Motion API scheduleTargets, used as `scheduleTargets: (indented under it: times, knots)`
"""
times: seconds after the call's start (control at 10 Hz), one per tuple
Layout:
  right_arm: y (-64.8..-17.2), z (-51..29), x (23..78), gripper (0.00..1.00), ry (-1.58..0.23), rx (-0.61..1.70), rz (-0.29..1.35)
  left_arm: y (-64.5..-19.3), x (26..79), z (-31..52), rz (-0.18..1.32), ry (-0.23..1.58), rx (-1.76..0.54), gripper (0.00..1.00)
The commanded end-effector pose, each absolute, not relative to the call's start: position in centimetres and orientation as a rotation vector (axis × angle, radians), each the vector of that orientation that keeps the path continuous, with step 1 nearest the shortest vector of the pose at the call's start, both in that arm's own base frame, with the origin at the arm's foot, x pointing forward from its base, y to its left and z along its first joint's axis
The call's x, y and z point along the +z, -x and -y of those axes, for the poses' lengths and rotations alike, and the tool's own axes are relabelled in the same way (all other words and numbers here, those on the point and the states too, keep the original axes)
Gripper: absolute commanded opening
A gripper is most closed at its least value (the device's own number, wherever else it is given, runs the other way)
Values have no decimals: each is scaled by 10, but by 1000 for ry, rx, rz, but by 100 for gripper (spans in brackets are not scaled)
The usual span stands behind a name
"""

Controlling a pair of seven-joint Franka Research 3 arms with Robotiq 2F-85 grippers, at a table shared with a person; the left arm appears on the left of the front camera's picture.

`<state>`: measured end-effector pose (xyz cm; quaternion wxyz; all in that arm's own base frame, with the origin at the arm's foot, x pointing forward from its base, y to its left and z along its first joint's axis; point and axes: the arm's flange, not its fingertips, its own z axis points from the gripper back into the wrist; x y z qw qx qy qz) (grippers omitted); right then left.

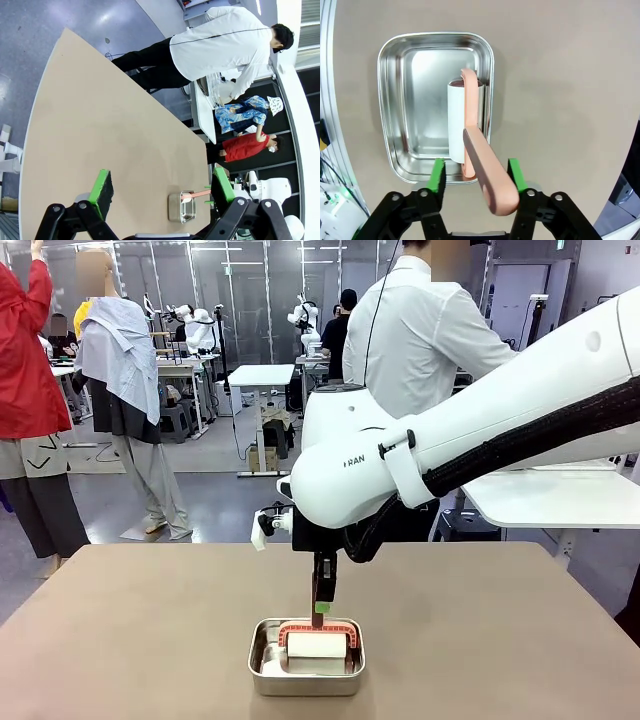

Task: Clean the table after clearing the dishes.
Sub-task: Place the Lint Roller back on top of the Airtight Container.

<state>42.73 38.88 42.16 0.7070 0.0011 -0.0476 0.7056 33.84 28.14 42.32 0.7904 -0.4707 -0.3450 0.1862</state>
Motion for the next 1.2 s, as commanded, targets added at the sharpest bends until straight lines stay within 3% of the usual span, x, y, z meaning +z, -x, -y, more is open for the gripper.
scheduleTargets:
  times: [0.0,1.1]
  knots:
    - [-423,-384,422,100,4,1584,100,-337,427,-283,742,1033,414,100]
    - [-429,-387,422,100,-2,1564,106,-337,427,-283,742,1033,414,100]
